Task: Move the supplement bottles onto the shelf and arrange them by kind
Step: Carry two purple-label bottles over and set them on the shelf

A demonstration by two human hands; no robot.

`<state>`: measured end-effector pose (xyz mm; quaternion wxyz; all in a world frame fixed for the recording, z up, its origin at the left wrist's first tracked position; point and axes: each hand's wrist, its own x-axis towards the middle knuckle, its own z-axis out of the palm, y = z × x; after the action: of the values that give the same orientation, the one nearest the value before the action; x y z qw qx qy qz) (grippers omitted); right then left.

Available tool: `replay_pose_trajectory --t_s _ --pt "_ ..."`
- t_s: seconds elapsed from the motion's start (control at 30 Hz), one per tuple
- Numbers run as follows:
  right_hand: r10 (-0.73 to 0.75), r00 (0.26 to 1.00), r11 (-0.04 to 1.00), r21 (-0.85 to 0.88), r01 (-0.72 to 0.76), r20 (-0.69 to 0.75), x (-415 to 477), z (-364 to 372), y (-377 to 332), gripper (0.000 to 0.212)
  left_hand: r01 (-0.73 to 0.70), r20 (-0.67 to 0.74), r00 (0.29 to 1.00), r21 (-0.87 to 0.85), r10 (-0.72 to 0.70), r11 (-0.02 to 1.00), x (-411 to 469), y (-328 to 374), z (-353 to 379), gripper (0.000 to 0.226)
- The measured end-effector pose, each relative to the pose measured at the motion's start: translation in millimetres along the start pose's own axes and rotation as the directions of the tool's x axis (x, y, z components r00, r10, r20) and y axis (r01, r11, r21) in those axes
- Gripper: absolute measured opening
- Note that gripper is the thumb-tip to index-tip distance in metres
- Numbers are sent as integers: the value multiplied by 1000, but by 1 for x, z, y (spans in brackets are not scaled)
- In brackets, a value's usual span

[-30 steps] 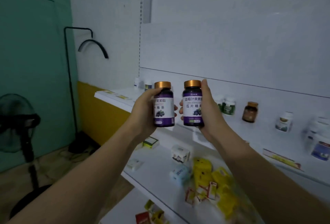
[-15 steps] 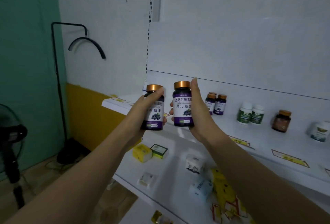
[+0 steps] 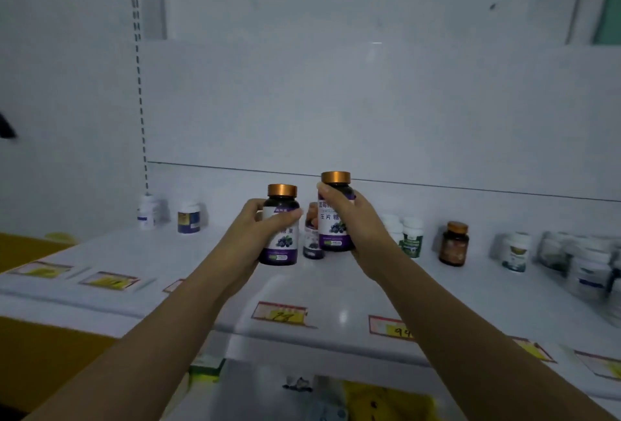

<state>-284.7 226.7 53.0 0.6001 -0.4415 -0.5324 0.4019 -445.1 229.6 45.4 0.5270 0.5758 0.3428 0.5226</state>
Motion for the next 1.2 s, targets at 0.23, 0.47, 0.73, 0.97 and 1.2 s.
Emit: replay_pose_trajectory --t_s 0.23,0.47,0.73,0.97,1.2 --pt "-37 982 966 -257 -12 -184 28 -39 16 40 22 153 987 145 -44 989 68 -30 19 40" --pt "43 958 958 -260 -120 -284 53 -44 51 46 71 159 980 300 -123 951 97 -55 23 53" --pt "101 933 932 -295 -211 -346 81 -33 78 39 73 88 989 414 -120 907 112 -74 17 52" --pt "97 931 910 -348 -226 -351 94 -30 83 44 87 85 988 405 -132 910 123 -82 16 56" --pt "114 917 899 -354 -259 -382 98 -29 86 56 115 85 982 427 -166 897 131 -88 20 59"
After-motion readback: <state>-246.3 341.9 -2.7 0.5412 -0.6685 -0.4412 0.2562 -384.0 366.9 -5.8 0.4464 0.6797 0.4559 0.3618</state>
